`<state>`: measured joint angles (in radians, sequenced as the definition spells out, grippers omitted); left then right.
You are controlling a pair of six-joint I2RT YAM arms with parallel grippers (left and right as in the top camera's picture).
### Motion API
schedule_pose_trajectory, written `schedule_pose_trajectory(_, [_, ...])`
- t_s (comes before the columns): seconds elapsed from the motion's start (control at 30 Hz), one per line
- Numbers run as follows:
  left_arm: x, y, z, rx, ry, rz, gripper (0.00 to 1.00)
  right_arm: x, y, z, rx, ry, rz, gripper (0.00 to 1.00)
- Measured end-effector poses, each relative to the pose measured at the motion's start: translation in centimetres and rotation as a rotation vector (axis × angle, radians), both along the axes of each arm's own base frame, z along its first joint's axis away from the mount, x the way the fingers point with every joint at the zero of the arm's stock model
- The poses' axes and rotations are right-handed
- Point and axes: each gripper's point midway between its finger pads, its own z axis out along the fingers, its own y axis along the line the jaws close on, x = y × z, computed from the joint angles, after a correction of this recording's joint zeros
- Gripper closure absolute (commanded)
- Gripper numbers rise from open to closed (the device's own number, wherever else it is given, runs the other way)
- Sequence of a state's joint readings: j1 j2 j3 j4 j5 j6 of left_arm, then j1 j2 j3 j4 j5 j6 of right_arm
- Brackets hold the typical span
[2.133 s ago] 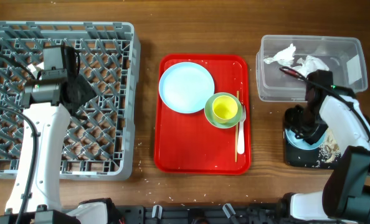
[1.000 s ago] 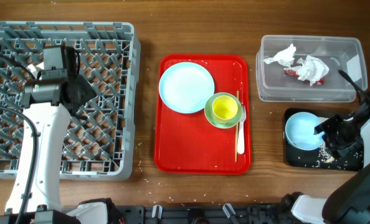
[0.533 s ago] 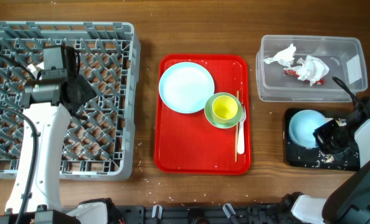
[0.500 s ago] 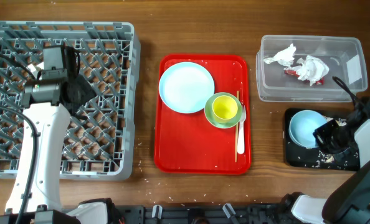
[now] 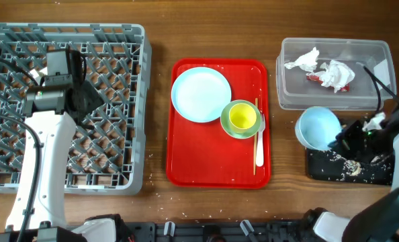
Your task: Sort waste into correct bins and load items into the dishwasher rack
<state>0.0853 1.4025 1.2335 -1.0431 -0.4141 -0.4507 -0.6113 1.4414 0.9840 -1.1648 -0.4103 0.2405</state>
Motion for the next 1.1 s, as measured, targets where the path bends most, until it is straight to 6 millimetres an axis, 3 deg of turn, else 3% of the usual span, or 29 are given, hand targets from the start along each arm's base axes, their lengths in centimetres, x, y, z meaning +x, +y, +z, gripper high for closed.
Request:
schedule_pose_trajectory(0.2, [0.0,0.0,0.0,0.0,0.0,0.0,0.0,1.2,3.2,4.4,0.074,-0.233,0.094,0.96])
schedule_pose_trajectory(0.23, [0.0,0.0,0.0,0.0,0.0,0.0,0.0,1.5,4.5,5.0,0.097,-0.264,0.133,0.96])
schedule_pose_trajectory(0.3, [0.0,0.0,0.0,0.0,0.0,0.0,0.0,2.5,7.5,5.9,0.14,-0.323,0.242,0.96])
schedule_pose_trajectory(0.4, [0.0,0.0,0.0,0.0,0.0,0.0,0.0,5.5,14.0,6.9,0.14,-0.424,0.432,0.96])
schedule_pose_trajectory(0.47, [0.0,0.0,0.0,0.0,0.0,0.0,0.0,6.0,20.2,7.4,0.137,-0.456,0.547,0.96])
schedule_pose_trajectory(0.5, [0.0,0.0,0.0,0.0,0.0,0.0,0.0,5.9,22.1,7.3,0.101,-0.457,0.566,0.96])
schedule_pose_trajectory(0.53, [0.0,0.0,0.0,0.0,0.0,0.0,0.0,5.2,24.3,7.0,0.057,-0.449,0.592,0.96])
schedule_pose_trajectory(0.6, [0.0,0.0,0.0,0.0,0.0,0.0,0.0,3.6,26.9,5.9,-0.028,-0.41,0.604,0.96])
schedule_pose_trajectory(0.73, [0.0,0.0,0.0,0.0,0.0,0.0,0.0,3.4,30.8,2.2,-0.121,-0.373,0.631,0.96])
schedule_pose_trajectory(0.83, [0.0,0.0,0.0,0.0,0.0,0.0,0.0,3.5,32.3,-1.8,-0.174,-0.313,0.651,0.96])
schedule_pose_trajectory(0.9, [0.0,0.0,0.0,0.0,0.0,0.0,0.0,3.1,32.2,-4.5,-0.219,-0.247,0.661,0.95])
schedule_pose_trajectory(0.97, [0.0,0.0,0.0,0.0,0.0,0.0,0.0,3.0,31.9,-5.5,-0.238,-0.218,0.66,0.85])
schedule_pose_trajectory(1.1, [0.0,0.0,0.0,0.0,0.0,0.0,0.0,2.2,32.6,-5.4,-0.187,-0.198,0.684,0.58])
